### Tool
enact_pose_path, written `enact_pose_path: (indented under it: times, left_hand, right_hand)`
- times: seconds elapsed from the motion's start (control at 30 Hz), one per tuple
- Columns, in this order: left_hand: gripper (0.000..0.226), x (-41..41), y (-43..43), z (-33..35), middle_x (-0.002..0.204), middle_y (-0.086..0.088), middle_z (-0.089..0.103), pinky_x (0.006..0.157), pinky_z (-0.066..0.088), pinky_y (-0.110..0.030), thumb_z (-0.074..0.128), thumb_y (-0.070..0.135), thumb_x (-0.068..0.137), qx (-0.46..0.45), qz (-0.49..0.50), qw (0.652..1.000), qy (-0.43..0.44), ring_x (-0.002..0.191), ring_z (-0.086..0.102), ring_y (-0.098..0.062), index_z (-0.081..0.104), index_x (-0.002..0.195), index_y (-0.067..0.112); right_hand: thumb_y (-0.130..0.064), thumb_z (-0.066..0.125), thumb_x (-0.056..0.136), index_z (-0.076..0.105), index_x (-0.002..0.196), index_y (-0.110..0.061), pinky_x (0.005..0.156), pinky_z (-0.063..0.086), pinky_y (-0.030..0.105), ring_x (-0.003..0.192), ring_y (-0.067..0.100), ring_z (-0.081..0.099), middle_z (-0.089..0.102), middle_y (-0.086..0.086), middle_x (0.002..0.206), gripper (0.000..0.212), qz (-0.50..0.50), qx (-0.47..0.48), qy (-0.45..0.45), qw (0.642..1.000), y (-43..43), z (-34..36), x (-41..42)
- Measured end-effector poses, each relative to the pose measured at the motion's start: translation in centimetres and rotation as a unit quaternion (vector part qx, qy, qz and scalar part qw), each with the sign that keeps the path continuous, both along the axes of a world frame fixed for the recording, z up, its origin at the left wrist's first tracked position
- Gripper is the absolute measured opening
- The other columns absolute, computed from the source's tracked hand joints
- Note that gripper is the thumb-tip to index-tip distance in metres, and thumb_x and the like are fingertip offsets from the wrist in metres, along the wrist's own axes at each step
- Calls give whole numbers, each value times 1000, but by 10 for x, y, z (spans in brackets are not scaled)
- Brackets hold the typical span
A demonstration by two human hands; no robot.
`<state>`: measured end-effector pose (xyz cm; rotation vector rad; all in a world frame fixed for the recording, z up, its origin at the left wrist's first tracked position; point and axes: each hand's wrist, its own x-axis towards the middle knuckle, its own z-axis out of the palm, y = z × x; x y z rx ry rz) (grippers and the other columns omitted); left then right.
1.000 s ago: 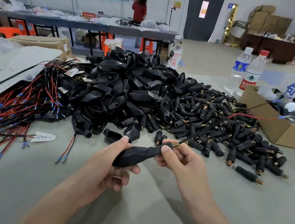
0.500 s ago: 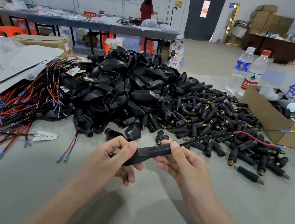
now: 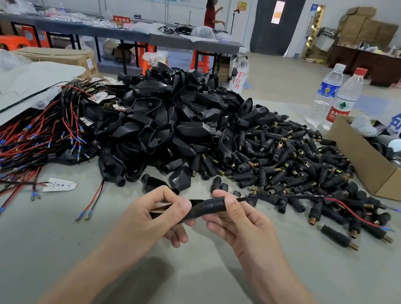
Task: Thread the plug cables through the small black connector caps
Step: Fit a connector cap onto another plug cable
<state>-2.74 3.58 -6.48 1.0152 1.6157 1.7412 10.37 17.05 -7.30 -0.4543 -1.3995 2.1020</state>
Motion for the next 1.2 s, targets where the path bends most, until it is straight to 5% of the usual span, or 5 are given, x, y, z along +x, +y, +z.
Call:
enact_pose_path:
  times: [0.2,0.37,1.0,1.2]
  left_hand:
    - [2,-3,1,-5,91,-10,76,73,59,-30,68,28,94,-17,4,1000,12,82,74,-26,69,95,30]
    - [27,-7,-1,-7,112,-10,73,76,57,-31,51,20,94,-1,-23,996,-86,102,71,-31,70,112,30]
    - [35,-9,3,-6,109,-22,72,70,55,-27,47,-4,98,19,-56,988,-140,94,70,-33,72,112,17]
    - [37,-8,0,-3,112,-20,73,78,56,-26,48,-1,99,16,-82,989,-120,100,71,-32,73,112,25]
  right_hand:
    - [-25,70,81,77,102,-14,75,59,27,89,22,71,74,11,99,24,-87,-66,41,993,10,-5,-1]
    - [-26,71,81,74,102,-9,72,59,26,87,22,74,75,14,97,27,-144,-54,16,988,18,-11,1]
    - [-25,53,102,63,101,-2,64,60,24,73,20,74,74,11,81,25,-238,-37,25,970,26,-2,5]
    - [-20,51,103,64,82,-11,62,60,22,62,14,70,76,7,79,26,-281,-57,65,956,31,9,11]
